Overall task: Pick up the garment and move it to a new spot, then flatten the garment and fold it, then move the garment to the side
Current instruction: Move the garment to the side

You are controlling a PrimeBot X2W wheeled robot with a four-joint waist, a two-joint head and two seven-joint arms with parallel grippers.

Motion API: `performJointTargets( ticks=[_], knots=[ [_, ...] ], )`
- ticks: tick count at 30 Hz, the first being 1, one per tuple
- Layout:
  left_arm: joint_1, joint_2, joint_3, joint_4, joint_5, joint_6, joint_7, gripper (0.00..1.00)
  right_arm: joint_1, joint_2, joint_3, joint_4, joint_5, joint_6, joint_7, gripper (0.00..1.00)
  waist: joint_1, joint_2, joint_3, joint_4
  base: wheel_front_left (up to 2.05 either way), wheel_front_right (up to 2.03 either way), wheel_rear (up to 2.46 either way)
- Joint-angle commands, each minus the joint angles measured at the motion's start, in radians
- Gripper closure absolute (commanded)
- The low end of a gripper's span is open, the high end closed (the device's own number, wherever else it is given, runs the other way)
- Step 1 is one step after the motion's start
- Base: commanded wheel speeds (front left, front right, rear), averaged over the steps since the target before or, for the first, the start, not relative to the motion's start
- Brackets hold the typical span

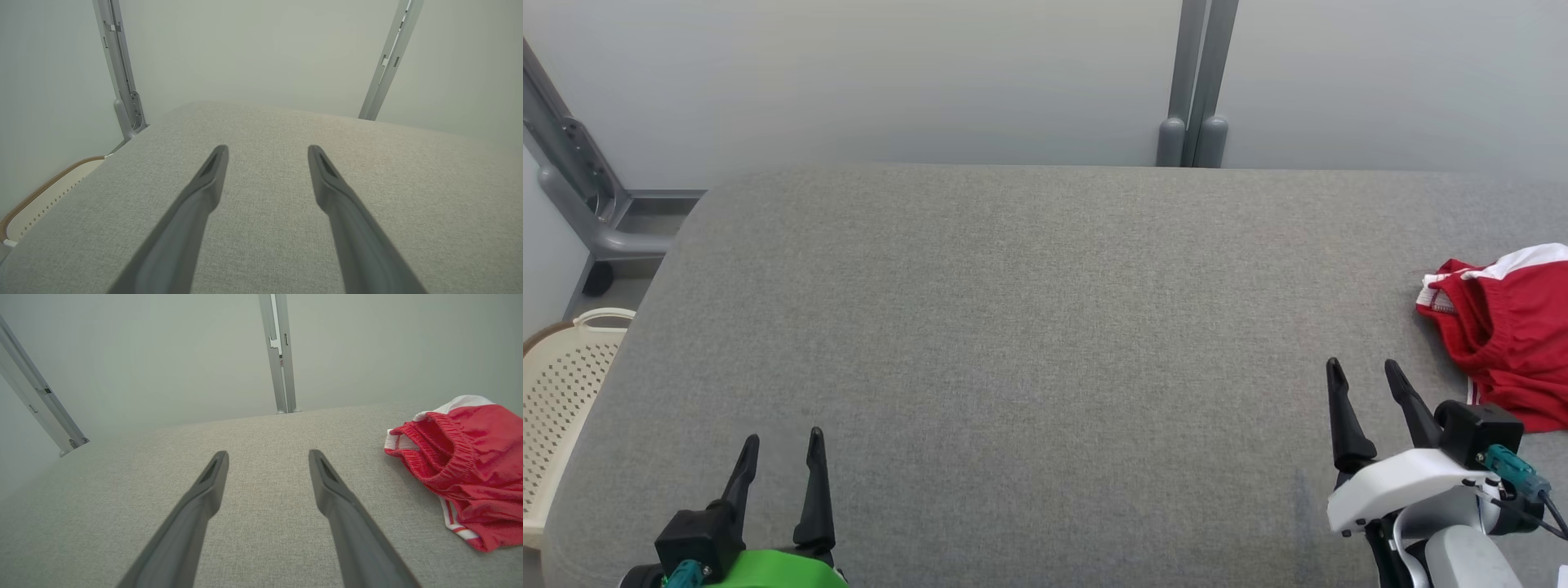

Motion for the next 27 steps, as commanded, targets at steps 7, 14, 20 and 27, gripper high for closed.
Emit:
performJointTargets(
  ticks=[7, 14, 20, 27],
  knots=[
    [0.028, -0.022, 0.009, 0.036, 0.047, -0.017, -0.004, 0.0, 0.053, -0.001, -0.003, 0.016, -0.022, -0.001, -0.024, 0.0, 0.0, 0.0, 0.004, -0.005, 0.0, 0.0, 0.0],
    [0.018, -0.034, 0.028, 0.055, 0.058, -0.033, -0.004, 0.0, 0.068, -0.001, -0.008, 0.027, -0.013, -0.001, -0.026, 0.0, 0.0, 0.0, 0.019, -0.031, 0.0, 0.0, 0.0],
    [-0.001, -0.046, 0.054, 0.069, 0.062, -0.039, -0.004, 0.0, 0.057, -0.002, 0.001, 0.048, 0.024, -0.001, -0.029, 0.0, 0.0, 0.0, 0.04, -0.052, 0.0, 0.0, 0.0],
    [-0.008, -0.056, 0.077, 0.071, 0.073, -0.048, -0.004, 0.0, 0.043, -0.002, 0.007, 0.066, 0.044, -0.001, -0.037, 0.0, 0.0, 0.0, 0.052, -0.056, 0.0, 0.0, 0.0]
  ],
)
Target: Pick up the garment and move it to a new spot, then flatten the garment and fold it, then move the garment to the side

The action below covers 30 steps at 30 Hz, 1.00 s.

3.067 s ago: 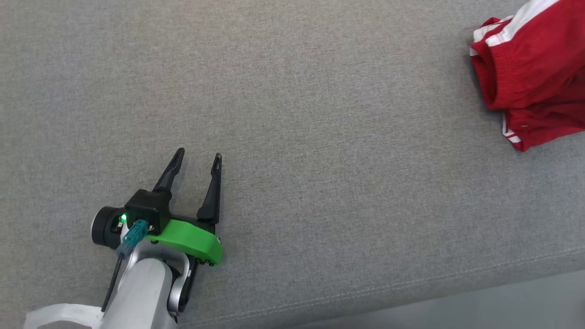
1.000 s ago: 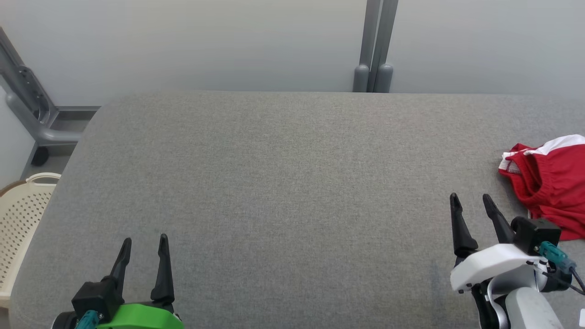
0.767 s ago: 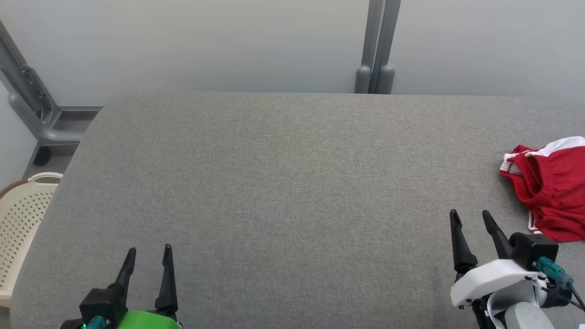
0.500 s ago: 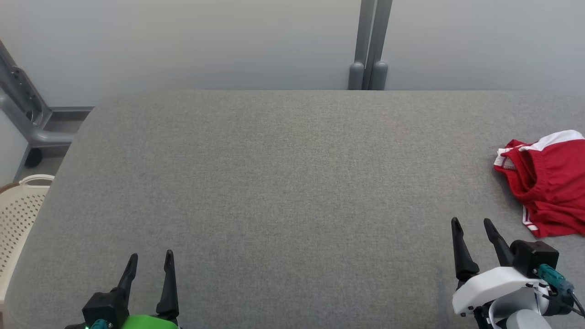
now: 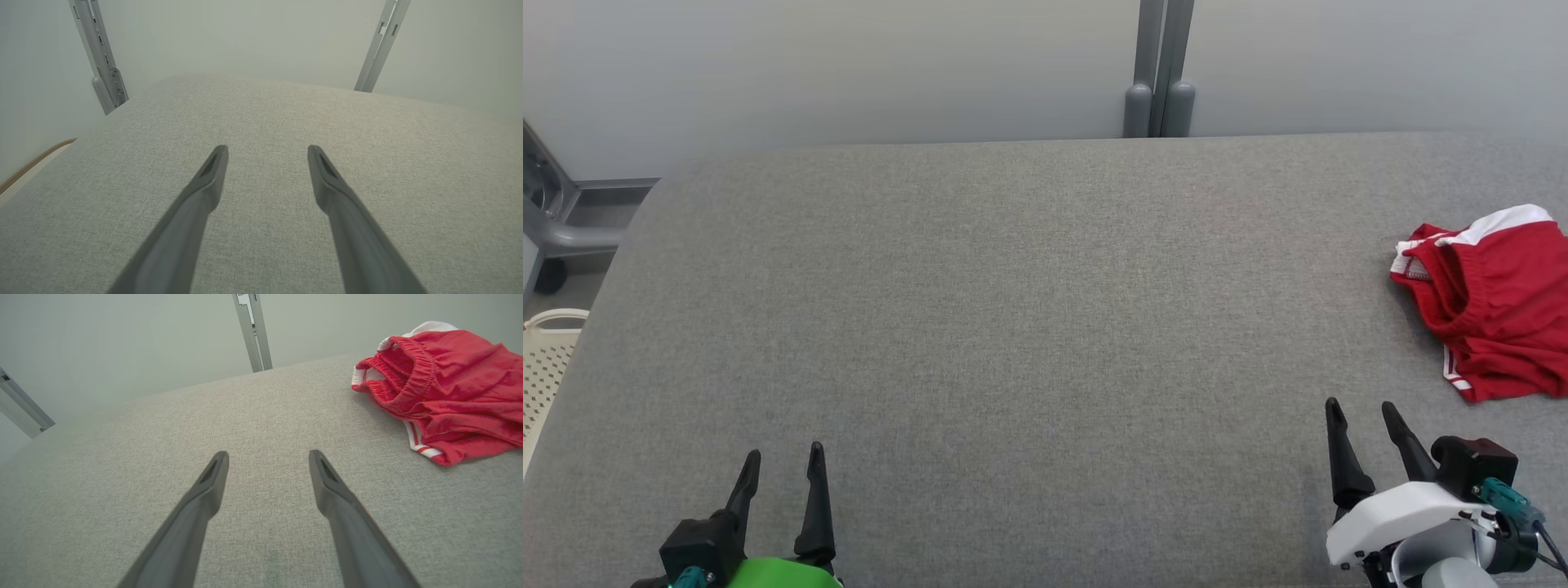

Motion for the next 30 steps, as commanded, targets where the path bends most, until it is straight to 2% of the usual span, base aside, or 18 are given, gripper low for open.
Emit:
performJointTargets(
  ticks=[1, 14, 15, 18, 30],
  knots=[
    [-0.012, -0.001, 0.007, 0.001, 0.005, -0.006, -0.003, 0.0, -0.011, -0.002, 0.0, 0.004, 0.01, -0.001, -0.006, 0.0, 0.0001, 0.0, 0.001, 0.0, 0.0, 0.0, 0.0],
    [-0.022, -0.018, 0.027, 0.013, 0.022, -0.022, -0.003, 0.0, -0.019, -0.002, 0.004, 0.019, 0.01, -0.001, -0.012, 0.0, 0.0001, 0.0, 0.007, 0.007, 0.0, 0.0, 0.0],
    [-0.006, -0.015, 0.024, 0.013, 0.013, -0.017, 0.001, 1.0, -0.008, 0.001, 0.003, 0.019, 0.002, 0.0, -0.006, 1.0, 0.0001, 0.0, 0.007, 0.007, 0.0, 0.0, 0.0],
    [0.007, -0.018, 0.023, 0.041, 0.008, -0.017, 0.008, 1.0, 0.007, 0.007, 0.003, 0.043, 0.004, 0.0, 0.0, 1.0, 0.0001, 0.0, 0.007, 0.007, 0.0, 0.0, 0.0],
    [-0.013, -0.02, 0.042, 0.024, -0.196, -0.024, 0.071, 1.0, 0.017, 0.005, -0.01, -0.001, 0.208, 0.0, 0.046, 1.0, 0.0001, 0.0, 0.006, 0.004, 0.0, 0.0, 0.0]
  ],
)
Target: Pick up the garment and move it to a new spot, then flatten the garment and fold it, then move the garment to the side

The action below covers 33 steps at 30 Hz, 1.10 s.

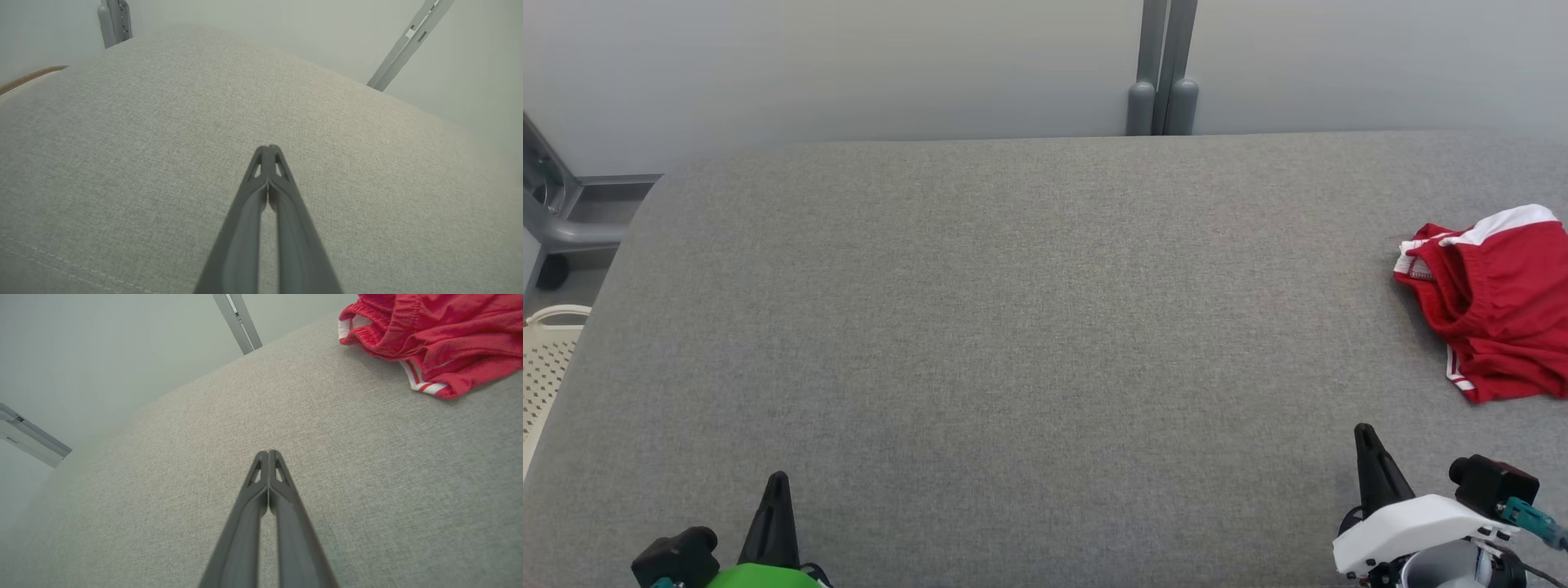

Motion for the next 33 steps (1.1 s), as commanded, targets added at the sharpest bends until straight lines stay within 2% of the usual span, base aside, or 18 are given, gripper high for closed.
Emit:
performJointTargets(
  ticks=[1, 13, 33],
  knots=[
    [-0.025, 0.004, 0.007, -0.02, -0.03, -0.007, 0.007, 1.0, -0.002, -0.004, -0.004, -0.025, 0.033, 0.0, 0.005, 1.0, 0.0, 0.0, 0.0, 0.0, 0.0, 0.0, 0.0],
    [-0.041, 0.001, 0.02, -0.045, -0.239, -0.013, 0.065, 1.0, 0.015, -0.006, -0.011, -0.077, 0.241, 0.0, 0.045, 1.0, 0.0, 0.0, -0.002, -0.003, 0.0, 0.0, 0.0],
    [-0.065, -0.002, 0.04, -0.072, -0.505, -0.022, 0.143, 1.0, 0.033, -0.008, -0.024, -0.139, 0.507, 0.0, 0.101, 1.0, 0.0, 0.0, -0.004, -0.007, 0.0, 0.0, 0.0]
  ],
)
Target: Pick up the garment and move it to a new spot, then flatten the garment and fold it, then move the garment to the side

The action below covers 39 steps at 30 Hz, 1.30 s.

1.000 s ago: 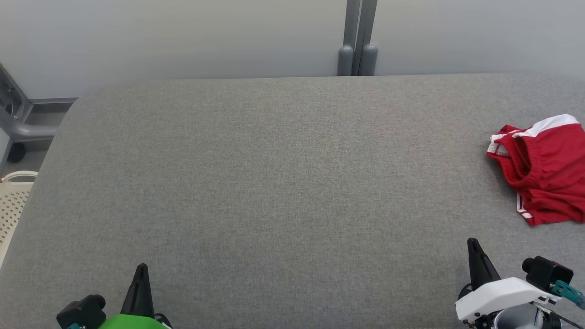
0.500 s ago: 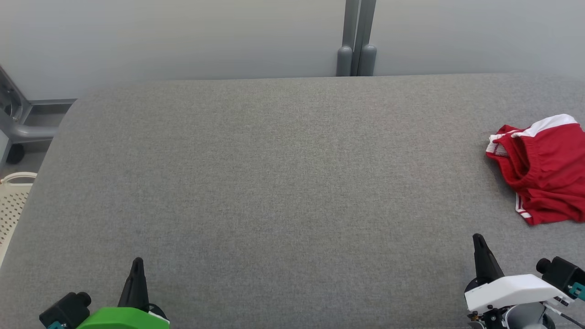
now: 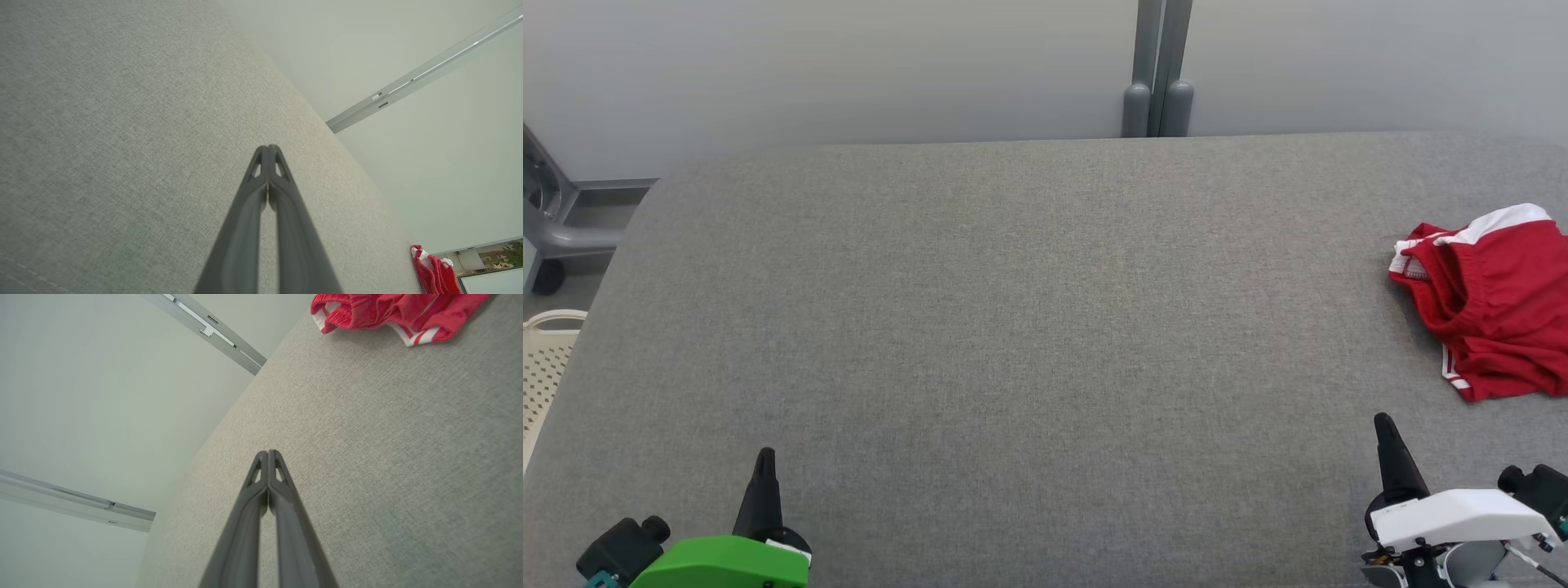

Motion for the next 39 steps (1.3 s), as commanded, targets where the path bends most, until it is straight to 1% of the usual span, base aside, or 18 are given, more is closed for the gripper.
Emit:
performJointTargets(
  ticks=[1, 23, 39],
  knots=[
    [-0.031, 0.003, 0.008, -0.018, -0.042, -0.006, 0.011, 1.0, 0.0, -0.006, -0.005, -0.023, 0.04, 0.0, 0.007, 1.0, 0.0, 0.0, 0.0, 0.0, 0.0, 0.0, 0.0],
    [-0.05, 0.001, 0.025, -0.04, -0.269, -0.013, 0.077, 1.0, 0.015, -0.008, -0.016, -0.075, 0.265, 0.0, 0.054, 1.0, 0.0, 0.0, -0.003, -0.005, 0.0, 0.0, 0.0],
    [-0.062, -0.001, 0.036, -0.053, -0.411, -0.018, 0.119, 1.0, 0.027, -0.009, -0.023, -0.108, 0.41, 0.0, 0.085, 1.0, 0.0, 0.0, -0.005, -0.008, 0.0, 0.0, 0.0]
  ],
)
